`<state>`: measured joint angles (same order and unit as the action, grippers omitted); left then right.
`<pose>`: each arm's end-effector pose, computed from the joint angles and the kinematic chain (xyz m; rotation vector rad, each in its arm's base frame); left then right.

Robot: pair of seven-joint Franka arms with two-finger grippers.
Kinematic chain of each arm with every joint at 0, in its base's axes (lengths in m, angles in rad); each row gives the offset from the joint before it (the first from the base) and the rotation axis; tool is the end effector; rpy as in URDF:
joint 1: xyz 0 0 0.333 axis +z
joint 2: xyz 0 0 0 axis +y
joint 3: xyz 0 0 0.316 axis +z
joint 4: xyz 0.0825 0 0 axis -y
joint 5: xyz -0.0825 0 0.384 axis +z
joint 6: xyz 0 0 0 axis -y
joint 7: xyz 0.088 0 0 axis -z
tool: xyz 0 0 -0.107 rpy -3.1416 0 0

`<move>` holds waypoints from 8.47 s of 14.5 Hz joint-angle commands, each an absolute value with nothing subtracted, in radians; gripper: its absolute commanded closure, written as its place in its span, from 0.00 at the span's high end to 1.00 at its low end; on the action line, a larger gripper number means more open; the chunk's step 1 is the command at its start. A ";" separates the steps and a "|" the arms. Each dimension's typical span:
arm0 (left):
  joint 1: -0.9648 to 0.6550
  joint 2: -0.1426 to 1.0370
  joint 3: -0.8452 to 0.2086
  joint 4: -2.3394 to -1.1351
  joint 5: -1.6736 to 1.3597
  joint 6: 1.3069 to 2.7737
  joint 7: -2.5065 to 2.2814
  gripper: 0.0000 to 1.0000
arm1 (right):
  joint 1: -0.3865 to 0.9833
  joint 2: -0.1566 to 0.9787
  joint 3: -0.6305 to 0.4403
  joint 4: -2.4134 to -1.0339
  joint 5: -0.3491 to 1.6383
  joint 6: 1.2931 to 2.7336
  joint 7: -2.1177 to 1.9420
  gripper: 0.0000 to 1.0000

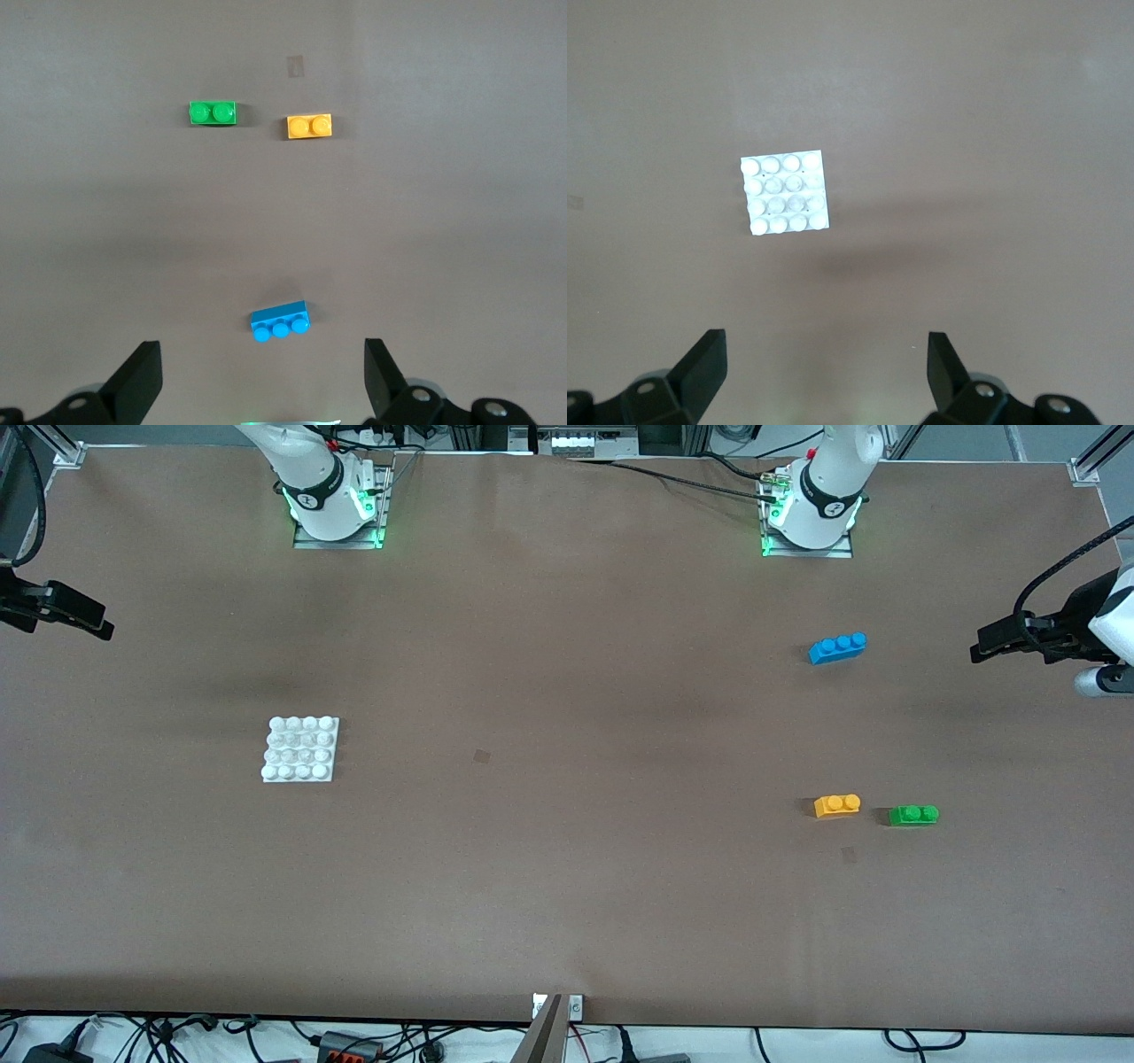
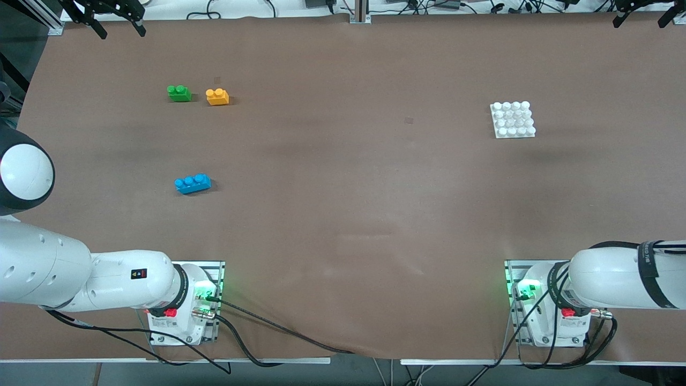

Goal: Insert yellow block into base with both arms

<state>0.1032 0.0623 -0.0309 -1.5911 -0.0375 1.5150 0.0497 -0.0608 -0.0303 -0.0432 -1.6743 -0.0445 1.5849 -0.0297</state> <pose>0.5627 0.0371 0.5758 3.0865 0.0355 -0.2098 0.5400 -0.0614 0.5936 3.0990 -0.1121 -0.0960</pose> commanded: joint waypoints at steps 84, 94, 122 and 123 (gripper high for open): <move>0.101 0.405 -0.049 -1.580 -0.178 1.839 0.048 1.00 | 0.339 0.627 -0.012 -1.899 0.200 2.309 0.130 0.56; 0.015 0.607 -0.051 -1.637 -0.064 2.138 0.052 1.00 | 0.544 0.794 0.003 -1.668 0.460 2.327 0.237 0.54; 0.028 0.643 -0.052 -1.740 -0.015 2.286 0.066 1.00 | 0.742 0.874 0.038 -1.402 0.463 2.450 0.495 0.55; 0.029 0.643 -0.052 -1.741 -0.017 2.286 0.063 0.99 | 0.741 0.865 0.038 -1.379 0.463 2.445 0.495 0.55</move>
<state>0.0237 0.6518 -0.0496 -1.7256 -0.0351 2.2723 0.0567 0.7400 0.8722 0.0321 -1.4238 0.4457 2.4476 0.4922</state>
